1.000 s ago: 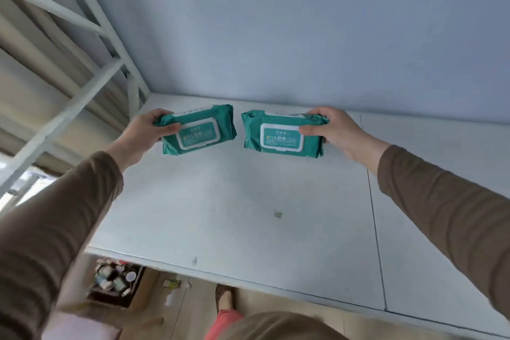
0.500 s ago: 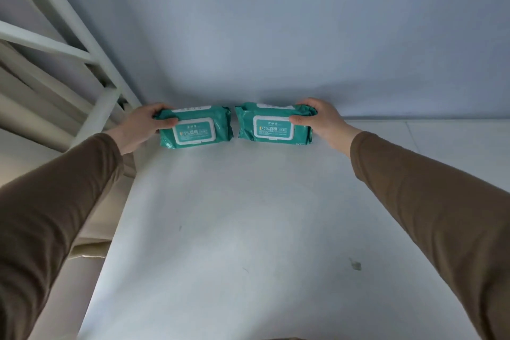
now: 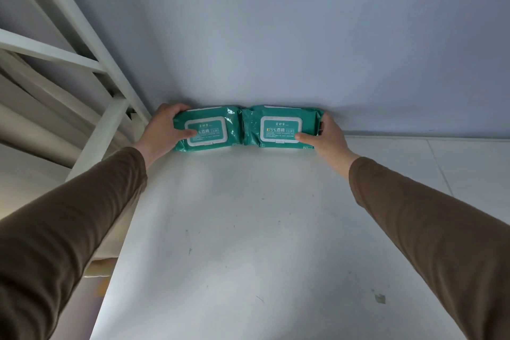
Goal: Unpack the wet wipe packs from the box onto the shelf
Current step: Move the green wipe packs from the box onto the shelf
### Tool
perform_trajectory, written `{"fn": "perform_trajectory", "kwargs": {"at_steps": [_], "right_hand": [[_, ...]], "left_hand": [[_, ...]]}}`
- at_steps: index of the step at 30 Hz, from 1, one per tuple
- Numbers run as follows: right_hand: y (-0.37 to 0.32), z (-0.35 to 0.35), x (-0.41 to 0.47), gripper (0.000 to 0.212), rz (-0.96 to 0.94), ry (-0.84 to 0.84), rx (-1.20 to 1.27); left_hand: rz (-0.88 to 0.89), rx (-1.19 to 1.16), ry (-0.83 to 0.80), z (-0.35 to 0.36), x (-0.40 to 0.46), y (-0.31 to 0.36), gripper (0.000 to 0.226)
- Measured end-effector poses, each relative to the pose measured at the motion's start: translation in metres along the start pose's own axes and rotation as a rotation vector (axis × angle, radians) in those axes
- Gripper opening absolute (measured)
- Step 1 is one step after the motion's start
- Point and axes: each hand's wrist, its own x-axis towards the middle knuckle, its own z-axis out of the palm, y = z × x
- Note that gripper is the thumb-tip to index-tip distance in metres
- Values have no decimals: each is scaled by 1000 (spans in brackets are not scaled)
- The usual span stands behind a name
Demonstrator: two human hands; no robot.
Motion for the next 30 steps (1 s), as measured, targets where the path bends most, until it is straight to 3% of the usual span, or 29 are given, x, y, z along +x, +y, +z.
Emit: {"fn": "perform_trajectory", "kwargs": {"at_steps": [8, 13, 17, 23, 30], "right_hand": [[-4, 14, -1, 46, -19, 65, -52], [-8, 12, -6, 58, 0, 97, -166], [-10, -8, -35, 59, -98, 183, -364], [5, -67, -113, 46, -199, 154, -525], [53, -176, -222, 43, -146, 286, -662]], "left_hand": [[110, 85, 48, 2, 4, 1, 39], [51, 217, 233, 13, -8, 5, 51], [217, 276, 314, 33, -30, 43, 53], [502, 229, 49, 99, -78, 130, 53], [698, 226, -188, 192, -148, 241, 50]]}}
